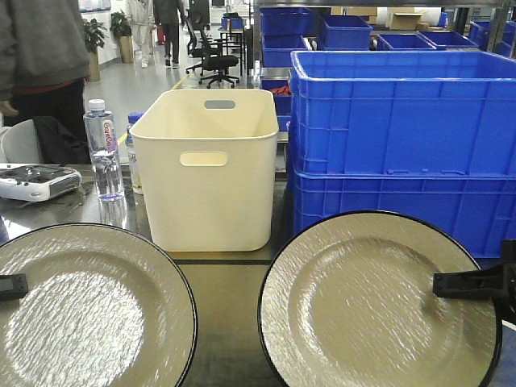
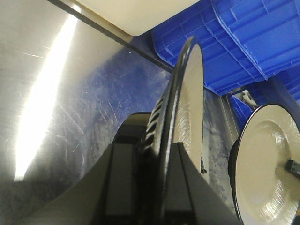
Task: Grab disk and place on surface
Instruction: 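Hold both plates while the base drives to the steel table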
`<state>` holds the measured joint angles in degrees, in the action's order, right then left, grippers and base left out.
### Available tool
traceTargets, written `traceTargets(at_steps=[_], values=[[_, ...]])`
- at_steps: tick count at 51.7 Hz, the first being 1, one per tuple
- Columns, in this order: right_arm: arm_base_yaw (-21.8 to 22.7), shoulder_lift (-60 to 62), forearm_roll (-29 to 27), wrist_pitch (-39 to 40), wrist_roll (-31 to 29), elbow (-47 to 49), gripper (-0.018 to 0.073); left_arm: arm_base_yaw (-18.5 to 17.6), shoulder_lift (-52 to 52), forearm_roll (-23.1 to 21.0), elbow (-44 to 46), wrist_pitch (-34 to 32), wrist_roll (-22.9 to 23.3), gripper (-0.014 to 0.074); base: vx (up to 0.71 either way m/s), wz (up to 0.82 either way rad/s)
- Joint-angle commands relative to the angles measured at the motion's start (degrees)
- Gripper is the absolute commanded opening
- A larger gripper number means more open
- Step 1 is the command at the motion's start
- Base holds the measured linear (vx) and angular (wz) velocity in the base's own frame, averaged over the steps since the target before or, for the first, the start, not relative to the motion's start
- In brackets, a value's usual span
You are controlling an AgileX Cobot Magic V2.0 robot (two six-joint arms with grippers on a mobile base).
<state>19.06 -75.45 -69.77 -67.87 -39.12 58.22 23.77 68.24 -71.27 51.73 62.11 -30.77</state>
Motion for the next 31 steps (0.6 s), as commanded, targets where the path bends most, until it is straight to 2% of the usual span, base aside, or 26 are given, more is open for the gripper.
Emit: traceTargets(at_steps=[1,23,31], values=[[0.0,1.8,-8.0,-1.3,0.0,1.7,-0.0009,-0.4,-1.8,-7.7,1.9,0.8,0.9,-0.0002,0.05,0.00],[0.0,1.8,-8.0,-1.3,0.0,1.7,-0.0009,-0.4,-1.8,-7.7,1.9,0.8,0.9,-0.0002,0.01,-0.01],[0.0,1.8,-12.1,9.1,0.0,1.8,-0.0009,-0.4,-1.8,-7.8,1.9,0.8,0.9,-0.0002,0.00,0.00]])
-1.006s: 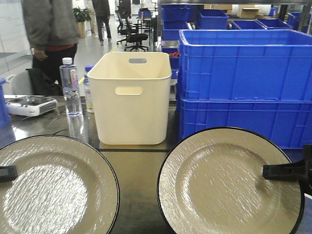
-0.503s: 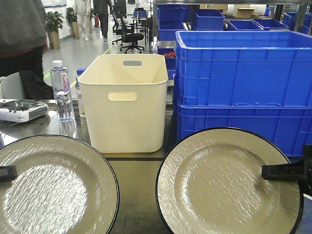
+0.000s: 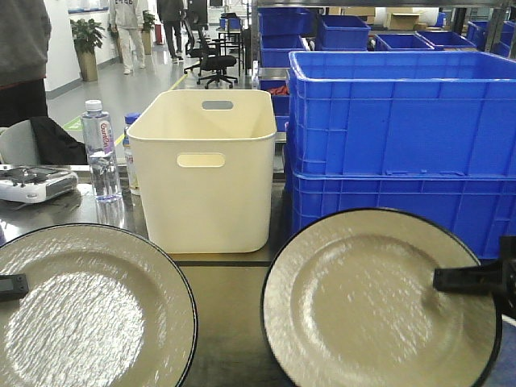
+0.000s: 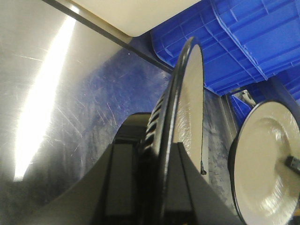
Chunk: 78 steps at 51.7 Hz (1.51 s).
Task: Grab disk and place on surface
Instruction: 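Lower the left gripper's plate onto the table in front of the bin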
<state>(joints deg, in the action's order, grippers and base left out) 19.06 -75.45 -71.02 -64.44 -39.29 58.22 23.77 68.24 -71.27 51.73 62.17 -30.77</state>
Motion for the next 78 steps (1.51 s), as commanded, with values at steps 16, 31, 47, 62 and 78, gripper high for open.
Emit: traceTargets(at_steps=[16,31,47,62,78], values=[[0.0,1.8,-15.6,10.2,0.2,1.8,-0.0009,-0.4,-1.8,-7.8,1.9,-0.6,0.9,-0.0002,0.00,0.00],[0.0,1.8,-22.8,7.1,0.1,1.8,-0.0009,-3.1,1.4,-12.2,1.9,1.0,-6.1,-0.0002,0.00,0.00],[0.0,1.8,-31.5,1.4,-0.1,1.8,-0.0009,-22.1,8.0,-21.2,2.0,-20.9,-11.6,-0.0002,0.00,0.00],[0.0,1.8,-31.3,0.2,-0.5,1.8,-0.0009,-35.2,22.3,-26.8,12.3,-24.0,-18.1,-0.0001,0.00,0.00],[0.0,1.8,-31.2,-0.5,-3.1,1.8,-0.0009,-37.5,30.5,-26.7,16.0,-24.2,-21.7,0.0085,0.00,0.00]])
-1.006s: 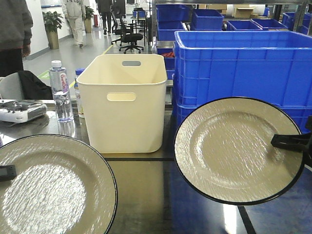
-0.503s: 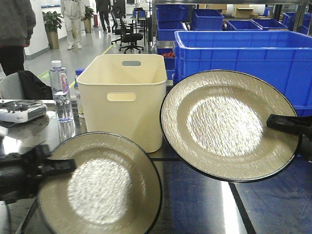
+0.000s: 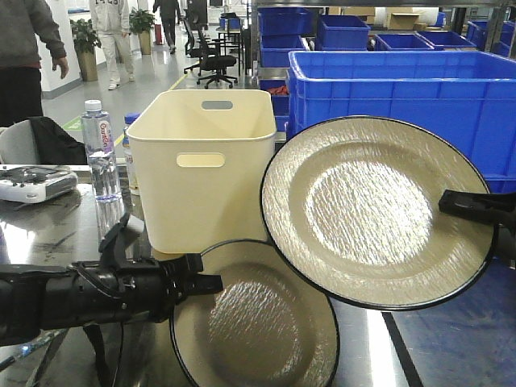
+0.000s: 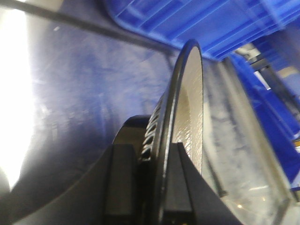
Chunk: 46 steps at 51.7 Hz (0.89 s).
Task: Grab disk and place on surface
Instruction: 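Lower the left gripper's plate onto the table in front of the bin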
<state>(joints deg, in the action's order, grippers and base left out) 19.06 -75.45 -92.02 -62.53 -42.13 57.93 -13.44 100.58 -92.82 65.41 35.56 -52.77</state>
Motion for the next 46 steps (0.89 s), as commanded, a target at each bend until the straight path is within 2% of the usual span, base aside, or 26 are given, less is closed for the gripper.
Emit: traceTargets(at_steps=[1,14,19,24,30,35,41,46], values=[[0.0,1.8,-10.2,-2.4,-0.2,2.1,-0.0009,-0.3,-1.4,-5.2,2.3,2.4,0.5,0.0100,0.00,0.00],[0.0,1.8,-10.1,-2.3,-0.2,2.1,-0.0009,-0.3,0.3,-5.0,2.3,3.8,-1.5,0.0353,0.00,0.00],[0.0,1.8,-10.1,-2.0,-0.2,2.1,-0.0009,-0.3,0.3,-4.9,2.3,2.9,-4.8,0.0459,0.00,0.00],[0.0,1.8,-10.1,-1.9,-0.2,2.1,-0.0009,-0.2,0.3,-3.3,2.3,-0.9,-9.9,0.0524,0.00,0.00],[0.0,1.8,-10.1,-1.9,-0.6,2.1,-0.0009,-0.2,0.1,-1.4,2.3,-6.2,-13.5,0.0544,0.00,0.00],[0.0,1.8,-10.1,-1.7,-2.7,2.1,-0.0009,0.8,-0.7,0.9,2.3,-9.6,-14.0,0.0544,0.00,0.00],[0.0,1.8,-10.0,-1.9,-5.0,2.1,-0.0009,3.5,-2.9,3.9,2.3,-9.9,-14.0,0.0542,0.00,0.00],[0.0,1.8,-7.6,-2.1,-7.3,2.1,-0.0009,6.1,-6.1,6.7,2.3,-7.9,-14.0,0.0541,0.00,0.00]])
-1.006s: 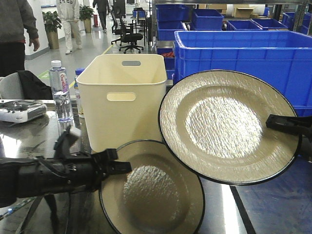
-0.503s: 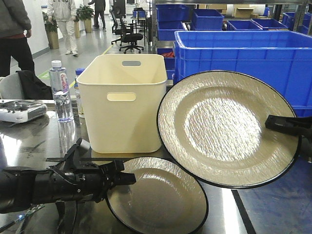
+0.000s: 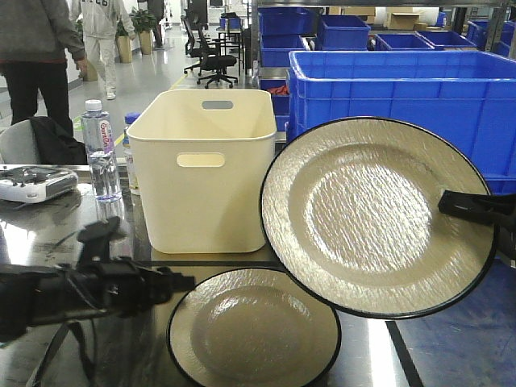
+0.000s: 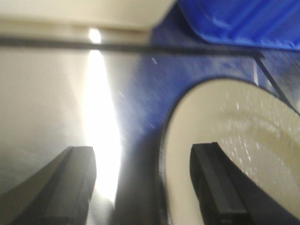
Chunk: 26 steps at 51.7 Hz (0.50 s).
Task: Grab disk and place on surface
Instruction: 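Lower the right gripper's plate onto the left plate and release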
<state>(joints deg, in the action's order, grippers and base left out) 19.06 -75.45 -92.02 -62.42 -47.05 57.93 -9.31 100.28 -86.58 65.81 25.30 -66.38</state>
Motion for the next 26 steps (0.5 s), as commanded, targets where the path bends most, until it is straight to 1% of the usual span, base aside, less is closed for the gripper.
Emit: traceTargets(at_steps=[1,5,8,11,14,16,19,20,22,23,26], values=[[0.0,1.8,-7.1,-2.2,-2.9,2.1,-0.0009,2.5,-6.8,1.0,1.9,3.0,-0.4,0.0539,0.00,0.00],[0.0,1.7,-5.6,-1.9,-4.8,2.1,-0.0009,4.7,-10.4,3.5,1.9,4.7,-0.4,0.0521,0.00,0.00],[0.0,1.2,-5.4,-1.5,-5.4,2.1,-0.0009,6.6,-13.7,6.1,1.9,6.0,-0.2,0.0490,0.00,0.00],[0.0,0.4,-6.0,-1.3,-5.3,2.1,-0.0009,8.3,-17.8,9.4,1.9,7.0,0.7,0.0428,0.00,0.00],[-0.4,-0.6,-6.3,-0.9,-5.1,2.1,-0.0009,10.0,-21.0,12.0,1.9,8.2,2.8,0.0340,0.00,0.00],[-1.6,-1.3,-6.3,0.1,-5.1,2.1,-0.0009,11.1,-23.8,14.4,1.9,9.2,4.8,0.0273,0.00,0.00],[-4.1,-2.7,-6.2,2.5,-5.1,2.1,-0.0009,12.4,-27.4,18.6,1.9,10.8,7.9,0.0136,0.00,0.00],[-5.2,-3.3,-6.2,3.6,-5.1,2.1,-0.0009,12.6,-28.2,19.6,1.9,11.4,8.4,0.0104,0.00,0.00],[-7.7,-4.7,-5.9,5.6,-5.1,2.1,-0.0009,13.0,-30.3,22.9,1.9,12.7,9.7,0.0013,0.00,0.00],[-9.0,-5.4,-5.6,6.5,-5.1,2.1,-0.0009,13.2,-30.9,24.1,1.9,13.4,10.4,-0.0012,0.00,0.00],[-11.9,-7.6,-5.0,8.3,-5.1,2.1,-0.0009,13.4,-33.2,28.4,1.8,15.3,12.5,-0.0011,0.00,0.00]])
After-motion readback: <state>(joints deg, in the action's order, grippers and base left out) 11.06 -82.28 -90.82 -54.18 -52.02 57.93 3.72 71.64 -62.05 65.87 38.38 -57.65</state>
